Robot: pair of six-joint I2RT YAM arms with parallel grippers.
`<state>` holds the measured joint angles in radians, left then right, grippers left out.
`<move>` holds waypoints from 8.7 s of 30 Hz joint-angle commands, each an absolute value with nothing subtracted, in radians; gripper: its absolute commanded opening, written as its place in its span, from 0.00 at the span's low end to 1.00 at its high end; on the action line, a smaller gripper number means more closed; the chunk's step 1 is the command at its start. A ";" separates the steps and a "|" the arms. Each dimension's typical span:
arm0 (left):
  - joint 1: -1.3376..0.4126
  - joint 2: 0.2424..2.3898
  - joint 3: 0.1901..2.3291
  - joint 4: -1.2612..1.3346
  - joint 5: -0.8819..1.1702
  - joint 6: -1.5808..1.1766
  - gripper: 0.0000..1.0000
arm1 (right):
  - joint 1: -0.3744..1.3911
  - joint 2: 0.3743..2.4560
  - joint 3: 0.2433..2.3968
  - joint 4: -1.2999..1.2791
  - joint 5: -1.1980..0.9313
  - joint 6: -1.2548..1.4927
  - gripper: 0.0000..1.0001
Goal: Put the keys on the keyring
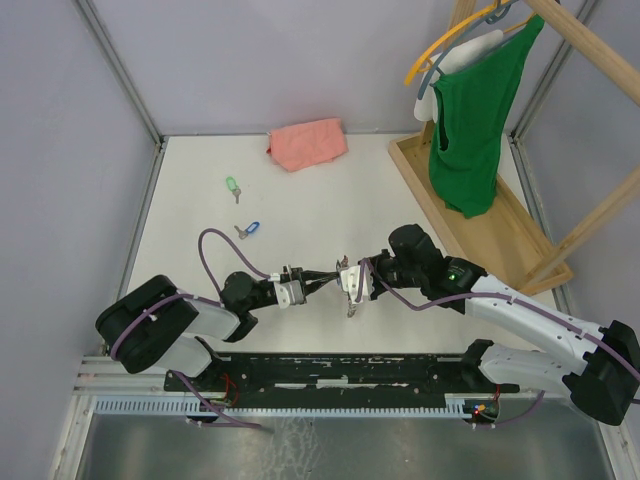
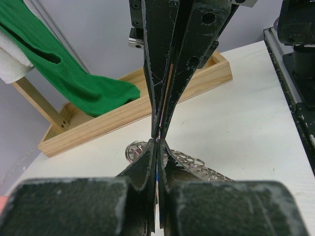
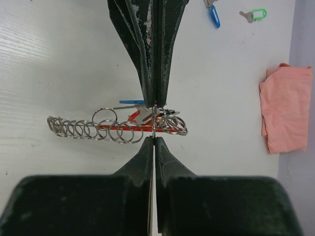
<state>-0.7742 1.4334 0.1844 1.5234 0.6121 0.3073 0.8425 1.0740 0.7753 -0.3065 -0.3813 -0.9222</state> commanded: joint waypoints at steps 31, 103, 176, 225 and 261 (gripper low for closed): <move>-0.803 1.478 0.238 1.727 0.606 0.283 0.03 | 0.848 1.053 0.804 -0.212 -0.487 -0.847 0.01; -0.706 1.048 0.254 0.552 -0.040 -0.312 0.03 | 0.848 0.917 0.681 -0.109 -0.099 -0.349 0.01; -0.787 1.719 1.028 -0.369 -0.289 -0.232 0.18 | 0.848 0.805 0.680 -0.192 -0.099 -0.262 0.01; -0.770 1.744 1.072 -0.450 -0.371 -0.121 0.30 | 0.848 0.796 0.675 -0.190 -0.141 -0.270 0.01; -0.736 1.773 1.115 -0.486 -0.295 -0.098 0.04 | 0.849 0.788 0.672 -0.186 -0.147 -0.268 0.01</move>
<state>-0.7654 1.7985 1.0973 -0.5201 -0.3367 -0.1070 0.8436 0.8124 0.6392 -0.2493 -0.1356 -0.2741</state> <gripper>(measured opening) 0.085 0.013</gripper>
